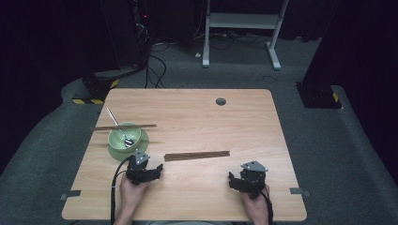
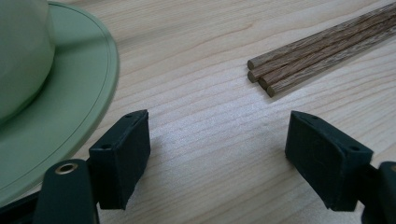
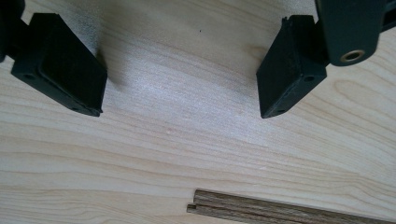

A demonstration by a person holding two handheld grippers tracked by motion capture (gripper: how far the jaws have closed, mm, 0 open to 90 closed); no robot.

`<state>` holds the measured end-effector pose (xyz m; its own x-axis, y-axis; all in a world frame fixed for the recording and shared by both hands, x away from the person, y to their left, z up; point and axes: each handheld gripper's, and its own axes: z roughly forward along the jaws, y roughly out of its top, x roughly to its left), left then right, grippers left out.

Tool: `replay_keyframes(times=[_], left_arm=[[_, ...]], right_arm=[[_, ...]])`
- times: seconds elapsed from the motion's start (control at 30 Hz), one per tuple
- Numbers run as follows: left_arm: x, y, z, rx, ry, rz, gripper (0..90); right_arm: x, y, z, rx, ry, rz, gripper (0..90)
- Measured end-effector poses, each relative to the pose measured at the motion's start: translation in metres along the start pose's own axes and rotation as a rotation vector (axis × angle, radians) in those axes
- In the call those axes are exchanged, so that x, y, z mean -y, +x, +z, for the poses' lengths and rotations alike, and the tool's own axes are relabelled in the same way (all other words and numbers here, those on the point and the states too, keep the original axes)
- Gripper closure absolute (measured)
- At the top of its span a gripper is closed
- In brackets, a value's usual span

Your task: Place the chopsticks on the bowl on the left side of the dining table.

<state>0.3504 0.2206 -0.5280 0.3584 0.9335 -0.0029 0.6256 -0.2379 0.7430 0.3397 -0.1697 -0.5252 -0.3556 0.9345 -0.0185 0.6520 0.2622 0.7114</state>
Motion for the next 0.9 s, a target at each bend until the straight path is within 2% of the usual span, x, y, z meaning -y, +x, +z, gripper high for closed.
replay_keyframes(times=[0.9], left_arm=[[0.0011, -0.002, -0.0008, -0.015, 0.0, -0.016, 21.6]], right_arm=[[0.0001, -0.0001, 0.0, -0.001, 0.001, 0.0, 15.7]])
